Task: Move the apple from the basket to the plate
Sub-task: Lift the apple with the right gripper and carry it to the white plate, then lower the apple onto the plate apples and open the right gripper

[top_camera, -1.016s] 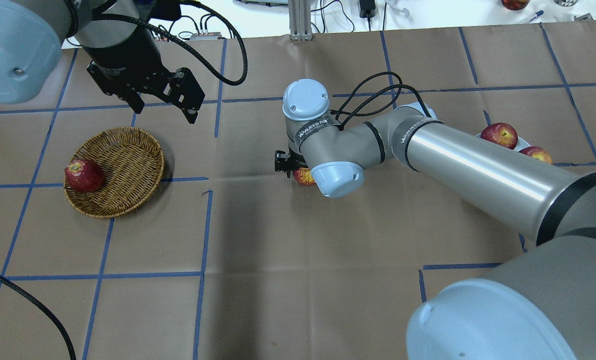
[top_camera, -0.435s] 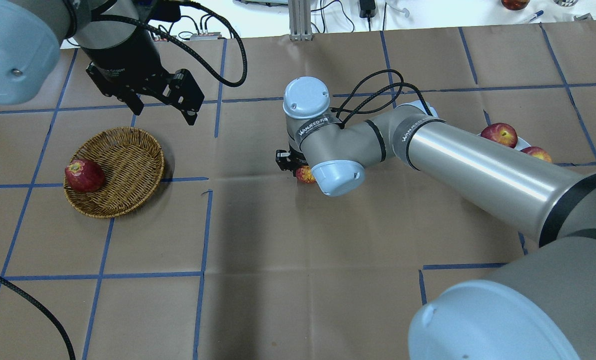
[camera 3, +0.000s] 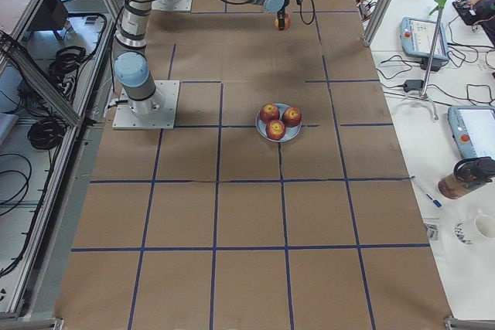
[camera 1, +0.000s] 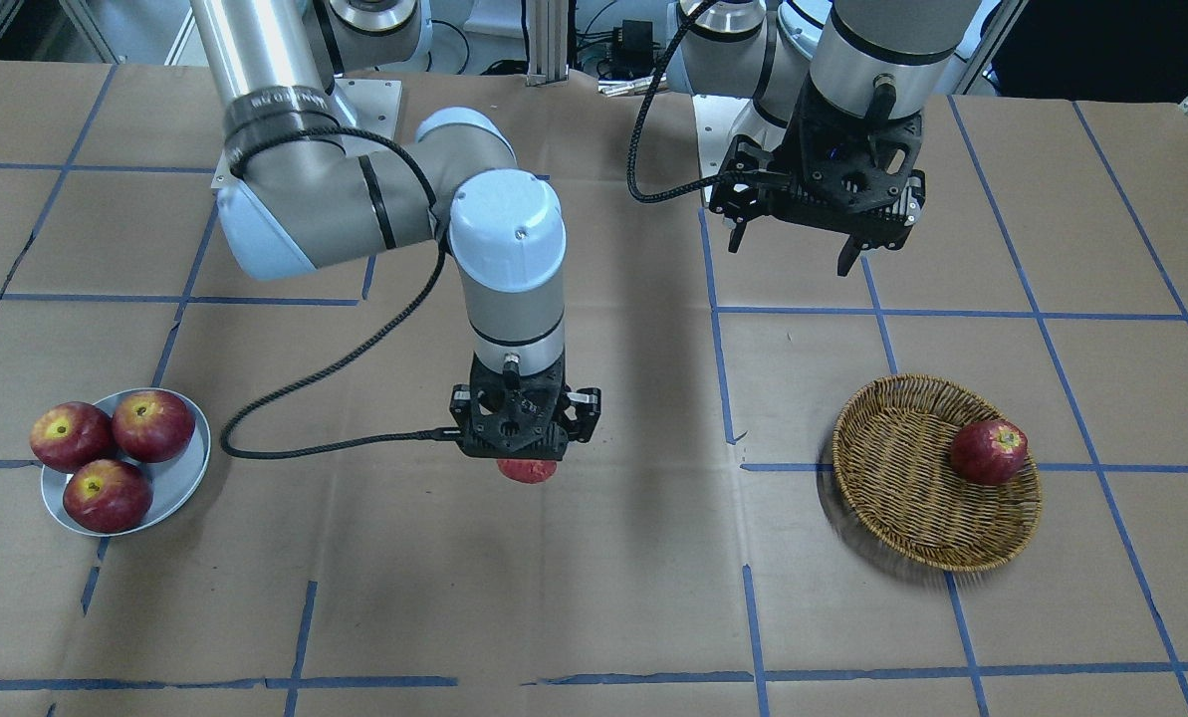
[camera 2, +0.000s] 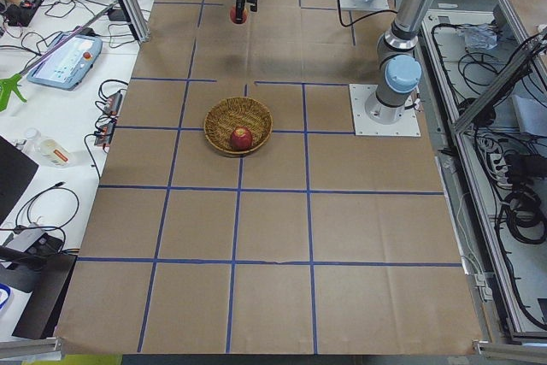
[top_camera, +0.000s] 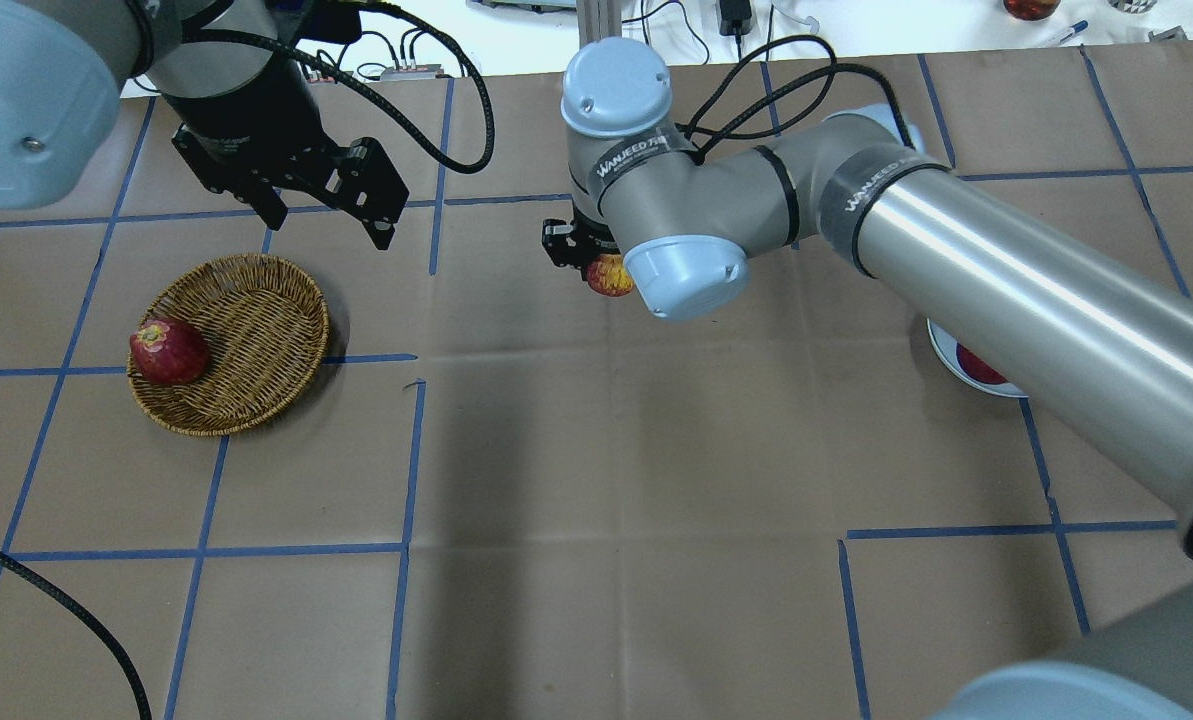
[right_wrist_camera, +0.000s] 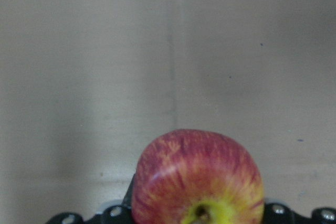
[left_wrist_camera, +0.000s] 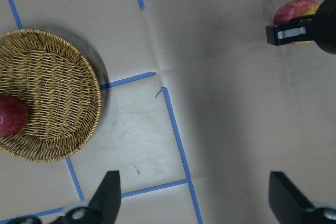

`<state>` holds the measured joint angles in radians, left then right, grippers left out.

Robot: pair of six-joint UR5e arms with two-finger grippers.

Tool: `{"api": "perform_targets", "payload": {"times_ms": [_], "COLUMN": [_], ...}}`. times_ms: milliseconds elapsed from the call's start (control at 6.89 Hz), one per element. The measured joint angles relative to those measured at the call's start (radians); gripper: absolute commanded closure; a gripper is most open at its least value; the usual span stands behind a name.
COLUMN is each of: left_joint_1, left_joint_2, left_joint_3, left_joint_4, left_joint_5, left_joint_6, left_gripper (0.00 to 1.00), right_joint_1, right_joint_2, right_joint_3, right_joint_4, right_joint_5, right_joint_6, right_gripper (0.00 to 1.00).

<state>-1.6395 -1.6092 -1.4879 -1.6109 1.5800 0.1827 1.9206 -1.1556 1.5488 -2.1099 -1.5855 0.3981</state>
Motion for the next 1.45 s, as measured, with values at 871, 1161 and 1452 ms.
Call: {"api": "perform_targets", "payload": {"times_ms": [871, 1161, 1452], "left_joint_1": [0.0, 0.0, 0.001], "left_joint_2": [-0.001, -0.001, -0.001], "left_joint_3": [0.0, 0.0, 0.0], "left_joint_4": [-0.002, -0.003, -0.005], "left_joint_5": [0.0, 0.0, 0.0], "left_joint_6": [-0.001, 0.0, 0.002], "left_gripper": [0.0, 0.0, 0.0], "right_joint_1": [-0.507, -0.685, -0.775], "right_joint_2": [-0.251, -0.262, -0.234], "right_joint_3": [0.106, 0.172, 0.227], "right_joint_4": [0.224, 0.214, 0.145], "right_joint_5": [-0.015, 0.007, 0.043], "right_joint_6": [-0.719, -0.944, -1.05], "right_gripper": [0.43, 0.43, 0.43]}}
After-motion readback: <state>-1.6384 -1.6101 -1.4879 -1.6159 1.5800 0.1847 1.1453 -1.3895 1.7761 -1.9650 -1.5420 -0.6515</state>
